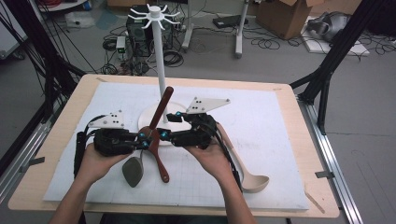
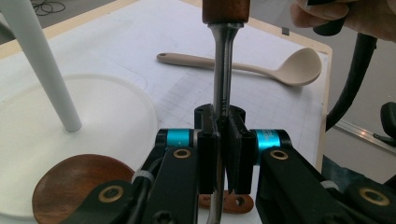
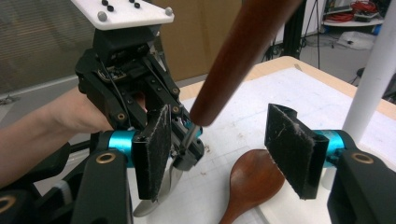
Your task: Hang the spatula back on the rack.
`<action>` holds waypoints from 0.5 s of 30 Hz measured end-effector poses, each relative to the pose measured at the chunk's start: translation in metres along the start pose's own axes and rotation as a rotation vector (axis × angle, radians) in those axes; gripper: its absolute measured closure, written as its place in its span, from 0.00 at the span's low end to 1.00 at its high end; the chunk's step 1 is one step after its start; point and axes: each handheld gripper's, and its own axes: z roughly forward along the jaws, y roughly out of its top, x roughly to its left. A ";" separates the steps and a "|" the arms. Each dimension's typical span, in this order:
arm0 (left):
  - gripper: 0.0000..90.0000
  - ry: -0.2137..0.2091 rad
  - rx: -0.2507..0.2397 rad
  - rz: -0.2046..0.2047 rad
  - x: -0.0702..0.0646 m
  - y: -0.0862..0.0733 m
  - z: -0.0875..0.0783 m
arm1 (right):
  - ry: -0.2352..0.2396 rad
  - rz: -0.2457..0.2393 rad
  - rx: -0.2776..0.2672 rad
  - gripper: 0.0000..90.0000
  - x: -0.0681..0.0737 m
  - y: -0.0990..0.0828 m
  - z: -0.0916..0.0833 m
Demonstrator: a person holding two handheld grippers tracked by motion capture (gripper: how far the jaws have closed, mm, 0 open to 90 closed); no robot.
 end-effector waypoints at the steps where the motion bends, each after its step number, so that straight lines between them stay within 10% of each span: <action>1: 0.93 -0.002 0.001 0.000 -0.001 0.000 0.001 | 0.000 0.000 -0.003 0.46 0.000 0.000 0.001; 15: 0.93 -0.014 0.000 0.003 -0.005 0.003 0.010 | 0.008 0.023 -0.005 0.65 0.003 0.005 0.015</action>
